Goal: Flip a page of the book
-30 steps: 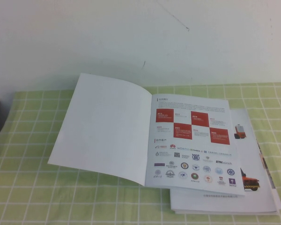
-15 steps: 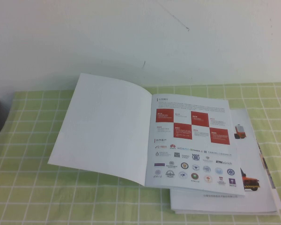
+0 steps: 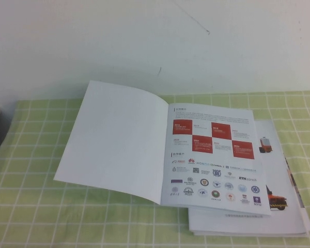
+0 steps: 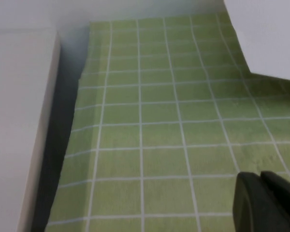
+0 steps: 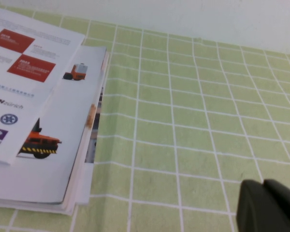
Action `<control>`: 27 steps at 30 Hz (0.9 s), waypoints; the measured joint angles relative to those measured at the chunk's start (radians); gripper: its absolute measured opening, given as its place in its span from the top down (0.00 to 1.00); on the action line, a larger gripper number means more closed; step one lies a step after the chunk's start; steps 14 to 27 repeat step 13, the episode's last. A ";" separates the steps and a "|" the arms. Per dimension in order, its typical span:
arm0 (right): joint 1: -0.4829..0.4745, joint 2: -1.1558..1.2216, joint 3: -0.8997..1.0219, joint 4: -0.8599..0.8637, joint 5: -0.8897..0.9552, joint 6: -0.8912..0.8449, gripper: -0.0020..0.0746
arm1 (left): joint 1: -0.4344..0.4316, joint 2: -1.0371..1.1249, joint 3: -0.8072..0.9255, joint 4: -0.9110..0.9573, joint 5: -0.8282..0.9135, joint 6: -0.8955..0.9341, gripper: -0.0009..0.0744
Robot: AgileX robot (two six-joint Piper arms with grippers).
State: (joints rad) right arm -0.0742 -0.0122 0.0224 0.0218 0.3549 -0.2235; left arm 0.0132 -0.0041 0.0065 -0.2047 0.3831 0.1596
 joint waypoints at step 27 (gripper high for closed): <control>0.000 0.000 0.000 0.000 0.000 0.000 0.98 | 0.008 -0.005 0.008 0.078 -0.047 -0.106 0.99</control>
